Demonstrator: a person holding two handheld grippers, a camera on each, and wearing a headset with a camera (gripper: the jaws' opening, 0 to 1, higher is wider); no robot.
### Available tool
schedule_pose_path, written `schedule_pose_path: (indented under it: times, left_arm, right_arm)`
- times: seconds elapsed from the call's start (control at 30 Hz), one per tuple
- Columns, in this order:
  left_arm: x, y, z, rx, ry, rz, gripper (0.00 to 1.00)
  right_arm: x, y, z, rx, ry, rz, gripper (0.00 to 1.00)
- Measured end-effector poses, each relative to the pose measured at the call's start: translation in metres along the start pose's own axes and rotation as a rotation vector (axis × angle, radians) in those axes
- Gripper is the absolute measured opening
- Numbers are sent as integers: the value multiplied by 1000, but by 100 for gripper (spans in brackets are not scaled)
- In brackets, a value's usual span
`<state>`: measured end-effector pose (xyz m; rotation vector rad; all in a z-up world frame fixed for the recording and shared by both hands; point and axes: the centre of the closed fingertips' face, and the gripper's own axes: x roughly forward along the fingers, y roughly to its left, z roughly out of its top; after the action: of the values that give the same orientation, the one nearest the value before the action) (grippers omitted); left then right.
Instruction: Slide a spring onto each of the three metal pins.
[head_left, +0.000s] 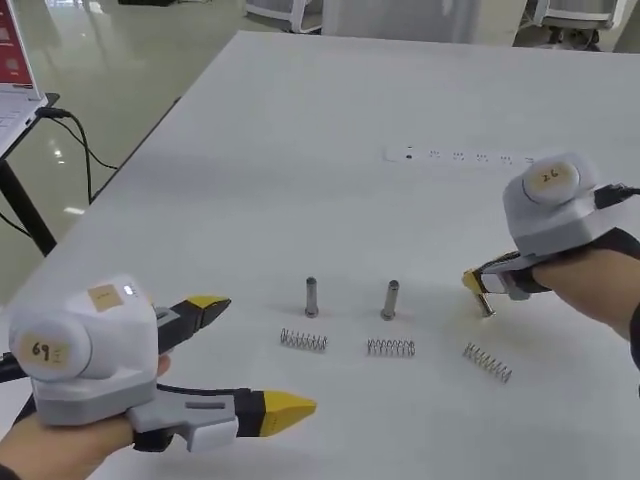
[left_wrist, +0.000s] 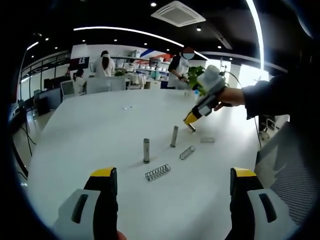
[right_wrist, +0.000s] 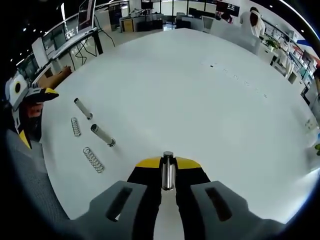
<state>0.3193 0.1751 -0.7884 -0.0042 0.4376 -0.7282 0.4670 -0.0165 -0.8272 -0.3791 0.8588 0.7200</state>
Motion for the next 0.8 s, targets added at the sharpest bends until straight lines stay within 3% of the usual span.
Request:
schedule_pose_path:
  times: [0.8]
  left_arm:
    - [-2, -8, 8, 33, -11, -18, 93]
  right_arm:
    - [-21, 7, -10, 26, -47, -20, 10]
